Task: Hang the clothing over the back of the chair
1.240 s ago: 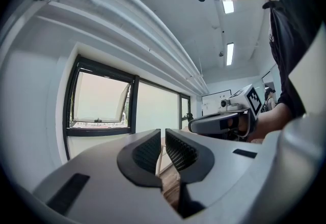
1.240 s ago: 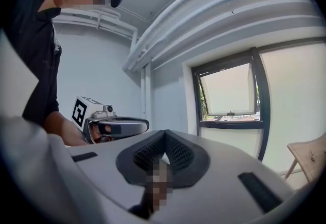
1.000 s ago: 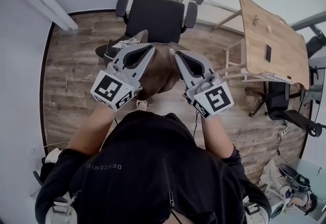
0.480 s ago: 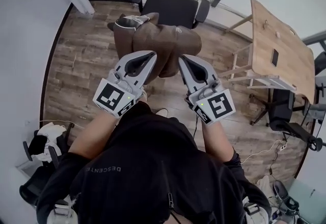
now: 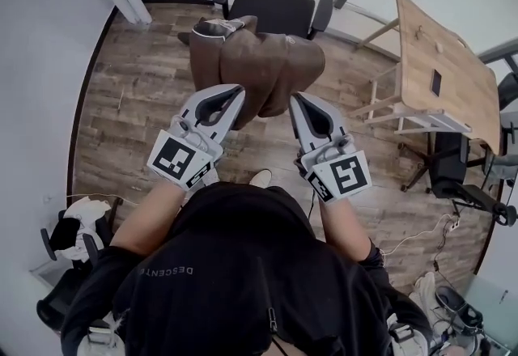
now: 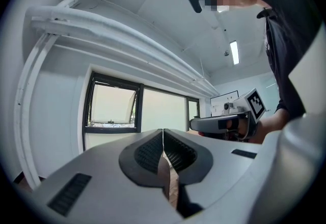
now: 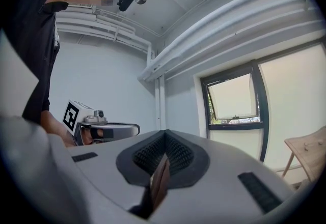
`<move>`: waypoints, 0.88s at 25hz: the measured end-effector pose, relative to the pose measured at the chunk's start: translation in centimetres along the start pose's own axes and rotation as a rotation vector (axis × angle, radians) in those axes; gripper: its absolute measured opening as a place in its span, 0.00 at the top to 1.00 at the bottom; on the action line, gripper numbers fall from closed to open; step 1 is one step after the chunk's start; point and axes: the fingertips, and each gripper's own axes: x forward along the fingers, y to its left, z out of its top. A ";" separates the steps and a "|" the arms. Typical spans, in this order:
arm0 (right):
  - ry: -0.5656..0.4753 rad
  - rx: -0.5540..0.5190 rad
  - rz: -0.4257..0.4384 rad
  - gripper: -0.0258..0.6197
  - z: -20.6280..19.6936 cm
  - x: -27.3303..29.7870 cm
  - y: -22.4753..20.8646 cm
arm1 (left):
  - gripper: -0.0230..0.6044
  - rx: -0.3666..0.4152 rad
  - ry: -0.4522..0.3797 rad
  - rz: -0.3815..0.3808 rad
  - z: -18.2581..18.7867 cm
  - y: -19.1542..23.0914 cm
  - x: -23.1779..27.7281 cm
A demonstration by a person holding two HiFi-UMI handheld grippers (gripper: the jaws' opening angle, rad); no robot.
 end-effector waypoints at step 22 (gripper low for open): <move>0.032 0.019 -0.142 0.95 -0.7 1.7 2.4 | 0.93 0.009 0.014 -0.052 -0.2 4.7 -4.0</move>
